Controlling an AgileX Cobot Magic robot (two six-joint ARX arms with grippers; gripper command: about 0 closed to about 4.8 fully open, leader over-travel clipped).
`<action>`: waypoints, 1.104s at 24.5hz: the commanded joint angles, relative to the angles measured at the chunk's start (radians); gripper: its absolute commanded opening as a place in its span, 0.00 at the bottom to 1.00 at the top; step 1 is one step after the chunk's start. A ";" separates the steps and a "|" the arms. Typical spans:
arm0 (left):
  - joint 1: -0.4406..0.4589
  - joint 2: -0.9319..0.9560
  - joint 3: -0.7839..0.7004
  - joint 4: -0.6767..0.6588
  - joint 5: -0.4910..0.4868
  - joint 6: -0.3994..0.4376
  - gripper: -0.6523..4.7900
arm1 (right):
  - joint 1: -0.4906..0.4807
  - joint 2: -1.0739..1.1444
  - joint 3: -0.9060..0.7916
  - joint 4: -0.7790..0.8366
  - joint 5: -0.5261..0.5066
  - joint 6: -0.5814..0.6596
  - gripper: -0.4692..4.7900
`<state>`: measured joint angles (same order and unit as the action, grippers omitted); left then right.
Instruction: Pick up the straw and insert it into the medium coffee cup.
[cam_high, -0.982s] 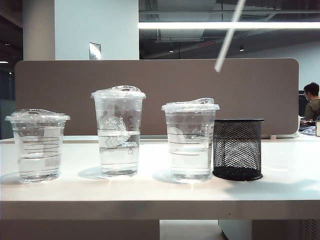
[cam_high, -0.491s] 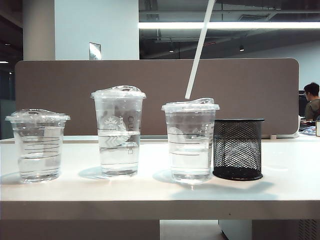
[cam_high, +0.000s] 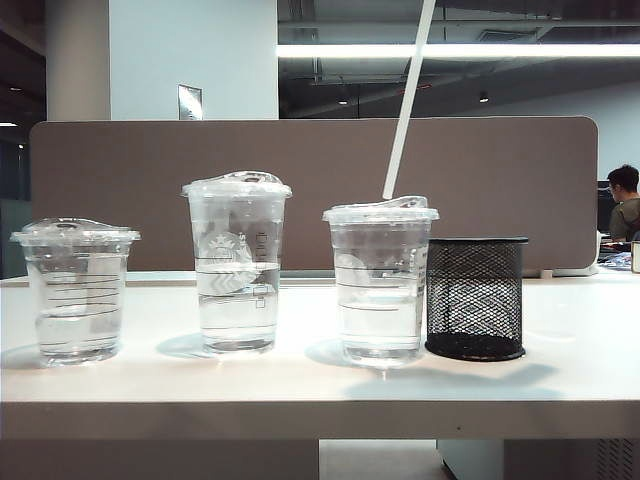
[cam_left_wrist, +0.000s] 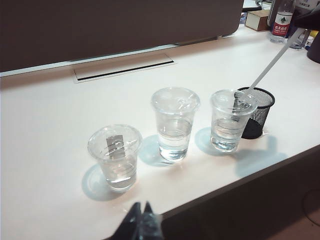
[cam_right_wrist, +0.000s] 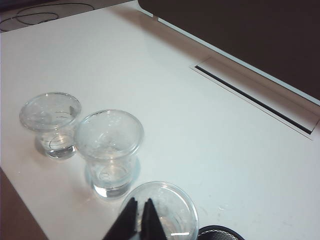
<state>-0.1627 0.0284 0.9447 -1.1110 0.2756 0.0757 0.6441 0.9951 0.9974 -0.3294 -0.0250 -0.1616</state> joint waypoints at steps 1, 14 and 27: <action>0.003 0.003 0.002 0.013 -0.002 0.007 0.11 | 0.000 -0.003 0.030 -0.025 0.018 -0.012 0.12; 0.003 0.003 0.002 0.013 -0.002 0.006 0.11 | -0.001 0.002 0.060 -0.121 0.034 -0.020 0.12; 0.003 0.003 0.002 0.013 -0.003 0.006 0.11 | -0.001 0.219 0.060 -0.024 0.026 -0.020 0.69</action>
<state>-0.1627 0.0288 0.9447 -1.1114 0.2756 0.0784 0.6437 1.2110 1.0527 -0.3988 0.0036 -0.1802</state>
